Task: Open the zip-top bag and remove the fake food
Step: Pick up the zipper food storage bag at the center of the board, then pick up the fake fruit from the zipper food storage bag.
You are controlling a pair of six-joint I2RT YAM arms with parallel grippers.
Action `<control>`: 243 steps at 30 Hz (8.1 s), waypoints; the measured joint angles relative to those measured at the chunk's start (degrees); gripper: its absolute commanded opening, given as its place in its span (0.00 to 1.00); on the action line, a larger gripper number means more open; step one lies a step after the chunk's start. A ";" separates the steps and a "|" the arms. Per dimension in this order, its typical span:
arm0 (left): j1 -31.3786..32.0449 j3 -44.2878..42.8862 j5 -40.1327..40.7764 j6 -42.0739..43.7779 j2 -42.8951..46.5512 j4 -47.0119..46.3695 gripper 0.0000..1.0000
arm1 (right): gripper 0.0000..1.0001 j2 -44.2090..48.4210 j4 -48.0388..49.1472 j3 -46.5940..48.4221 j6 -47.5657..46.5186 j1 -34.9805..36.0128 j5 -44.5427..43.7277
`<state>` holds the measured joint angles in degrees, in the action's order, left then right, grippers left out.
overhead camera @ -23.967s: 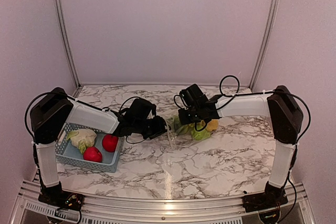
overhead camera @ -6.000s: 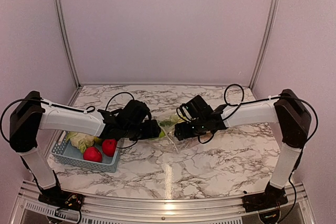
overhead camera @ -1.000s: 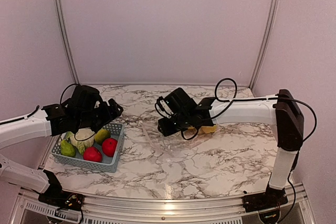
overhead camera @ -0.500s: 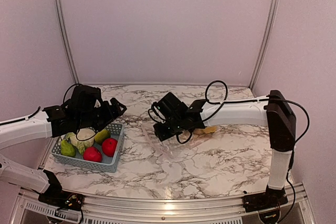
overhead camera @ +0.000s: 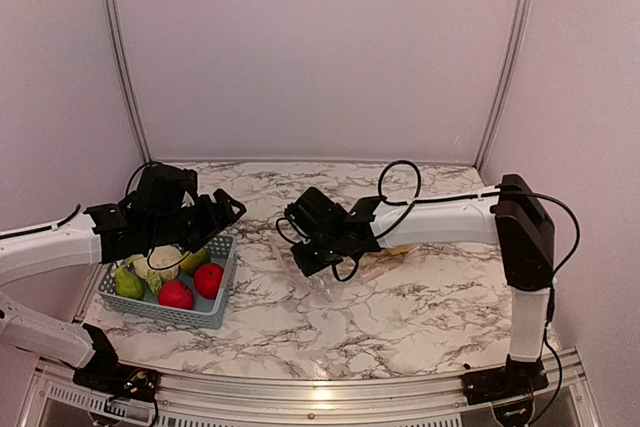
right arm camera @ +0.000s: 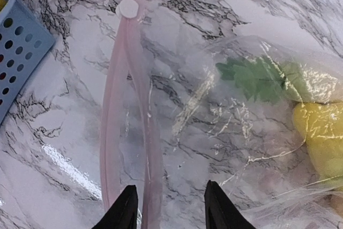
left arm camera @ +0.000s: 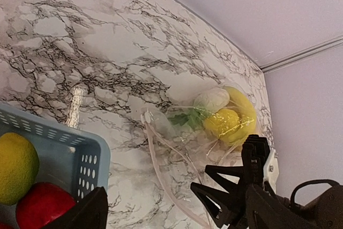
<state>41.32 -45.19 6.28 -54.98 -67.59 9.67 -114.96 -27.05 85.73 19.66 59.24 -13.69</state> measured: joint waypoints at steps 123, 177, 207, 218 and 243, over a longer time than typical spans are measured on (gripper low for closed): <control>12.44 -9.40 -8.76 -6.43 -39.19 -24.41 0.50 | 0.23 6.73 6.40 -8.59 0.52 -23.15 12.09; 12.55 -10.99 -8.79 -5.07 -40.35 -24.59 0.81 | 0.42 7.56 4.33 -11.87 -0.28 -14.78 7.19; 12.66 -11.87 -4.22 -1.14 -41.13 -19.69 0.91 | 0.35 5.07 4.04 -10.86 -4.61 -13.75 8.35; 12.66 -11.87 -2.75 0.22 -39.82 -18.40 0.91 | 0.39 8.28 0.00 -6.29 -3.43 -13.77 7.87; 12.66 -14.93 -2.51 2.14 -40.52 -15.85 0.93 | 0.58 -0.07 2.32 -4.24 -5.57 -13.75 15.43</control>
<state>53.98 -60.12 3.77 -52.84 -108.12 -6.17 -115.02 -24.73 81.49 14.09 45.50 1.74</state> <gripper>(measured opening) 0.930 0.559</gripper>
